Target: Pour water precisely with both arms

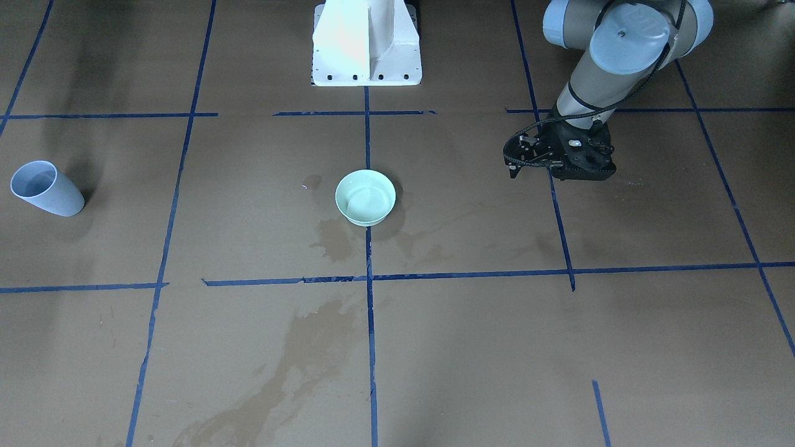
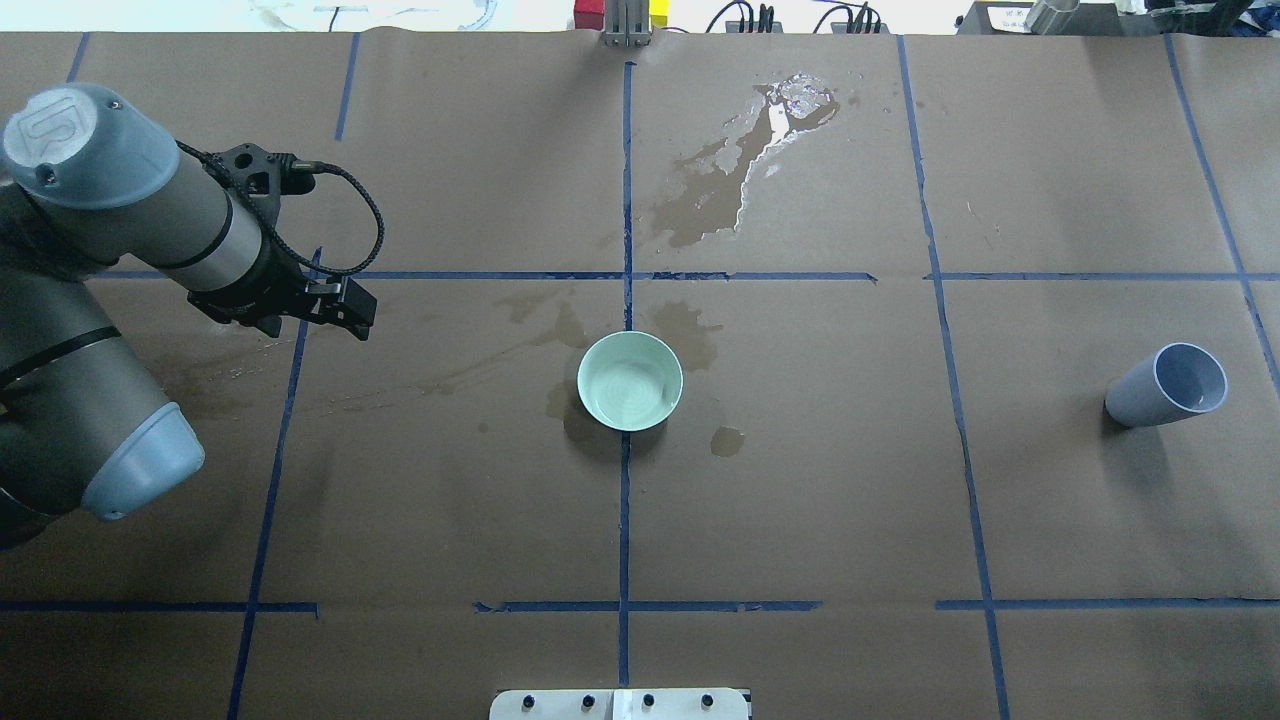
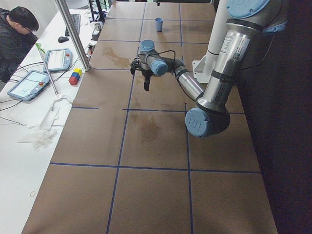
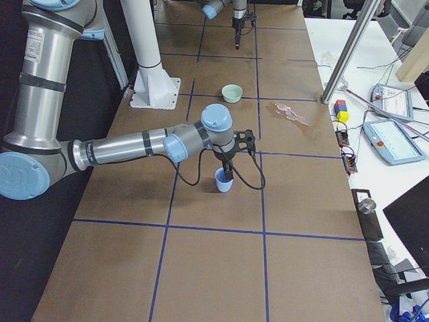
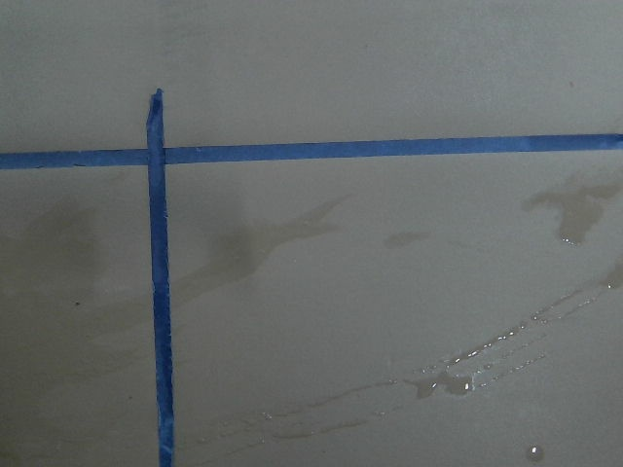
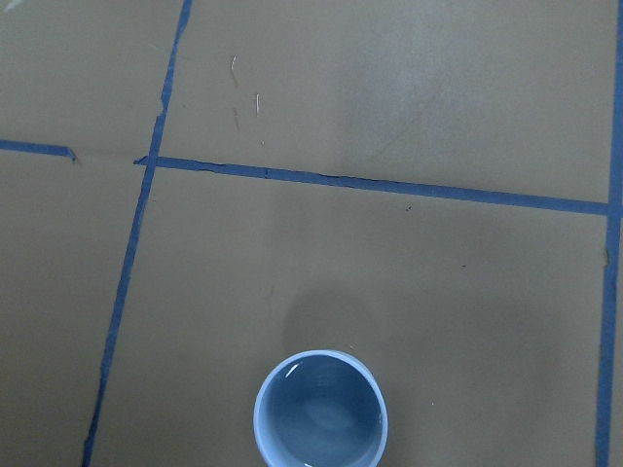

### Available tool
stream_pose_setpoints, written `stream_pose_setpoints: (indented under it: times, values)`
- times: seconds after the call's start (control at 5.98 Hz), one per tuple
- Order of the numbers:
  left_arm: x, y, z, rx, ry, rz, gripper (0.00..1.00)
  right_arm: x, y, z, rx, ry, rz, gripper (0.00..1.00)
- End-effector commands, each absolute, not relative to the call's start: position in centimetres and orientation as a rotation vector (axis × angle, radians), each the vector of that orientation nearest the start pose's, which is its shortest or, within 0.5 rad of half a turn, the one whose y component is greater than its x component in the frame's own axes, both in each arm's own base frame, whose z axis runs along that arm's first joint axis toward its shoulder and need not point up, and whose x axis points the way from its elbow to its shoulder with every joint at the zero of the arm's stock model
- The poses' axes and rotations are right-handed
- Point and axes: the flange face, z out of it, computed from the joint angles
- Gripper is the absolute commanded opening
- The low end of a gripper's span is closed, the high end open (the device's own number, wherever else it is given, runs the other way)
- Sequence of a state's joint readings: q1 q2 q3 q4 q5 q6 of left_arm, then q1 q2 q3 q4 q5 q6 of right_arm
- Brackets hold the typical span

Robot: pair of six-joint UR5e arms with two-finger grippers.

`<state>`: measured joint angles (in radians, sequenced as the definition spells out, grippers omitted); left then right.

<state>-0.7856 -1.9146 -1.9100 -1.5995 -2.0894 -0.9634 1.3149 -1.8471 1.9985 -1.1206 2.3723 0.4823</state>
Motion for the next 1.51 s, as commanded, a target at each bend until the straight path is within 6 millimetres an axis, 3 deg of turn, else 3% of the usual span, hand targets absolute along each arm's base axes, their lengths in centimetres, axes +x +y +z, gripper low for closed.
stream_pose_setpoints:
  times: [0.0,0.5,0.67,1.34]
  values:
    - [35.0,-46.9,31.5,0.066,0.852,0.016,1.00,-6.9,-35.7,52.2,0.302,-0.952,0.055,1.00]
    - [35.0,-46.9,31.5,0.063,0.852,0.011,1.00,-12.1,-30.7,54.6,0.445,-0.869,0.083,0.99]
    - [35.0,-46.9,31.5,0.063,0.852,0.011,1.00,-13.5,-29.9,55.4,0.482,-0.844,0.080,0.99]
    - [35.0,-46.9,31.5,0.062,0.853,0.007,1.00,-20.1,-27.0,61.6,0.673,-0.752,0.142,0.98]
